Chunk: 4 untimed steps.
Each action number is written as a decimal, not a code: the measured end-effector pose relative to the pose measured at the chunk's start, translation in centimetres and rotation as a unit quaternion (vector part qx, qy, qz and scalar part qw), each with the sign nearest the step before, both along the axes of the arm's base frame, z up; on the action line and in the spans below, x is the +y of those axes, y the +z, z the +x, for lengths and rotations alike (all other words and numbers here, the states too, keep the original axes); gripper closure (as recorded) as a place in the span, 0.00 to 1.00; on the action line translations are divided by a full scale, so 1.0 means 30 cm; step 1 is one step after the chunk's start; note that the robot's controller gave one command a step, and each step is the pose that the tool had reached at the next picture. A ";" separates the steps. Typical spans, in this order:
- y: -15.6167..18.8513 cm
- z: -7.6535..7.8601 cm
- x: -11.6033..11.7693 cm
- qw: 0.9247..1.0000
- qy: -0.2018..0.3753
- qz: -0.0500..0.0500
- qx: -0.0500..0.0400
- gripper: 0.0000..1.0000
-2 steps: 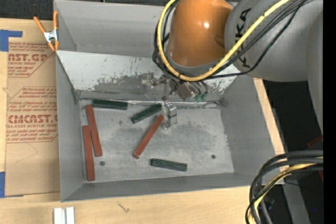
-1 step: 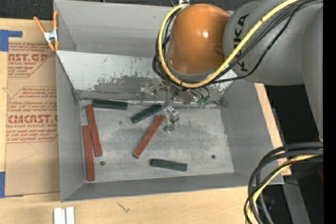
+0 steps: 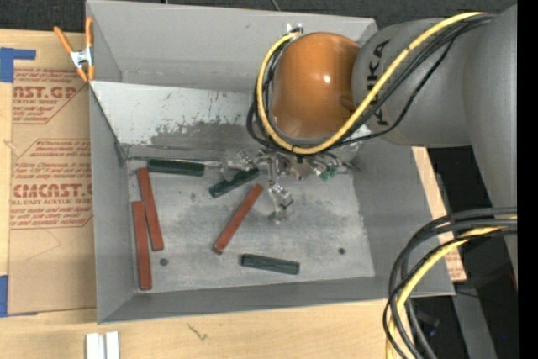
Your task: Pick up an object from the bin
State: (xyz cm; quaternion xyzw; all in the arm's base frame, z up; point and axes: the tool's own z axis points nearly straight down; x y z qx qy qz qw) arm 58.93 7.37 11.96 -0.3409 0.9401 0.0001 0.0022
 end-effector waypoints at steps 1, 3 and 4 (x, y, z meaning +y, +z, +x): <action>-0.147 0.009 0.011 0.971 0.240 0.000 -0.003 1.00; -0.011 -0.049 0.004 0.962 0.271 0.000 0.004 1.00; 0.495 -0.032 -0.002 0.959 0.282 0.000 0.000 1.00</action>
Offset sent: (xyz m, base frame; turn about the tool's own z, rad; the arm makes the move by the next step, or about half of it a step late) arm 0.0000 0.0000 0.0000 0.0000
